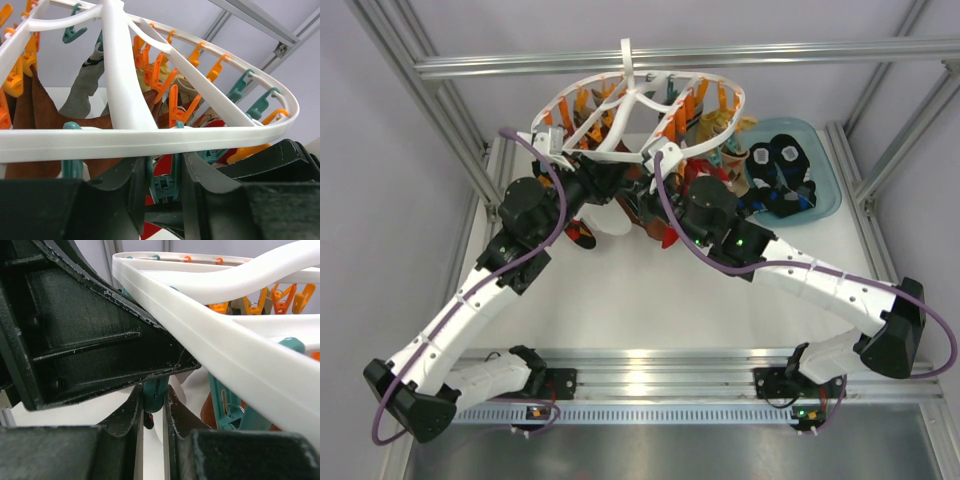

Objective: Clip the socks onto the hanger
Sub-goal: Open the clamp at the hanger, then pick up the sock from the bin.

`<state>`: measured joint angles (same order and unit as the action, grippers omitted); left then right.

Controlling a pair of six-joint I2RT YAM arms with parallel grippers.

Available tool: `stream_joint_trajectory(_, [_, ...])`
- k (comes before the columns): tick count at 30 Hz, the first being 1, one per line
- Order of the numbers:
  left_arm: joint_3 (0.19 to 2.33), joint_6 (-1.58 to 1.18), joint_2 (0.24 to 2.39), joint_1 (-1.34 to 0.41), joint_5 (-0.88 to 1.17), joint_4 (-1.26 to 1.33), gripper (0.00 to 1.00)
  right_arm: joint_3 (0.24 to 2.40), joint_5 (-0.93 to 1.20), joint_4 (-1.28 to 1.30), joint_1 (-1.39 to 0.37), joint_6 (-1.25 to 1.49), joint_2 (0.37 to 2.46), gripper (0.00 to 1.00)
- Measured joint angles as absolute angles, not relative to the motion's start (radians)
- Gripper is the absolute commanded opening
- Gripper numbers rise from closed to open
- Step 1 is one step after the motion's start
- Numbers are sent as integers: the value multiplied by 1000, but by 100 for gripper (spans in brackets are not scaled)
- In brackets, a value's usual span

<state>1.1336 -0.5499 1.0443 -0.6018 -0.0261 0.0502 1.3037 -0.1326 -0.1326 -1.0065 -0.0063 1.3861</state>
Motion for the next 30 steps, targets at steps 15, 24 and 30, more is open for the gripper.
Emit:
stream_joint_trajectory(15, [1145, -612, 1042, -602, -15, 46, 0, 1254, 16, -49, -1037, -57, 1323, 71])
stream_joint_trajectory(24, [1146, -622, 1052, -604, 0, 52, 0, 1074, 230, 41, -1044, -130, 1083, 87])
stream_joint_trajectory(30, [1146, -622, 1052, -604, 7, 54, 0, 1042, 120, 88, -960, -26, 887, 77])
